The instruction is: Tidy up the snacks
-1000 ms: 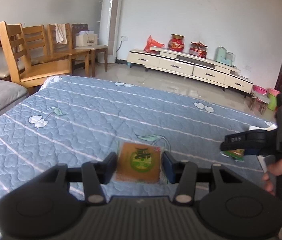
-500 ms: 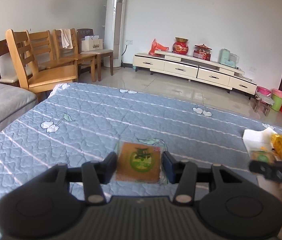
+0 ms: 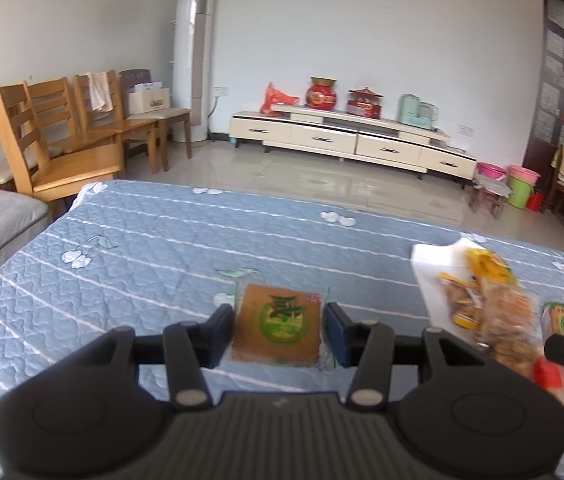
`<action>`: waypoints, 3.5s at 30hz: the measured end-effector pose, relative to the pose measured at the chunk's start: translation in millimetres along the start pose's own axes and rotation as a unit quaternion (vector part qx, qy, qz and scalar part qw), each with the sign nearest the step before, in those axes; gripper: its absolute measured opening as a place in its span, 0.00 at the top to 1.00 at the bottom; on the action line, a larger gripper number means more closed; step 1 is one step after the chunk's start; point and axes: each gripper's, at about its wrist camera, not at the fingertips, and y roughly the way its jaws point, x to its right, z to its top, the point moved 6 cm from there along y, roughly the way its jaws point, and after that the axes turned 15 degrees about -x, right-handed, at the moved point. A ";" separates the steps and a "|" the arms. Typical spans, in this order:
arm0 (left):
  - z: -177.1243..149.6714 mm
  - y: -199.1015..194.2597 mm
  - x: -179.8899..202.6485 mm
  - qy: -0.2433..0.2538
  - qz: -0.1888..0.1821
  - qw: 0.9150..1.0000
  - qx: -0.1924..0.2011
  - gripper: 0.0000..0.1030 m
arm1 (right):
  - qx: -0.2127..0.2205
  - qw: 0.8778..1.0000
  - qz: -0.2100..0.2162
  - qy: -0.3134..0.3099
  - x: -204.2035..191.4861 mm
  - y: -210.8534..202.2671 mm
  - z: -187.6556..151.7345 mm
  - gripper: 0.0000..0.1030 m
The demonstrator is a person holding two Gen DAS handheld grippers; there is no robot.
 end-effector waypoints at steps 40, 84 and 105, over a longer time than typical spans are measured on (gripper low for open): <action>-4.9 7.3 180.4 0.130 -0.100 0.986 -0.017 0.52 | 0.041 0.997 -0.037 0.057 98.2 -28.1 7.8 0.35; -31.2 51.9 228.5 0.142 -0.152 0.976 -0.068 0.52 | -0.013 0.998 0.035 0.055 92.9 130.5 102.8 0.15; -29.4 15.1 219.0 0.104 -0.108 0.987 -0.049 0.09 | 0.039 0.996 -0.073 0.038 90.9 -22.5 14.5 0.00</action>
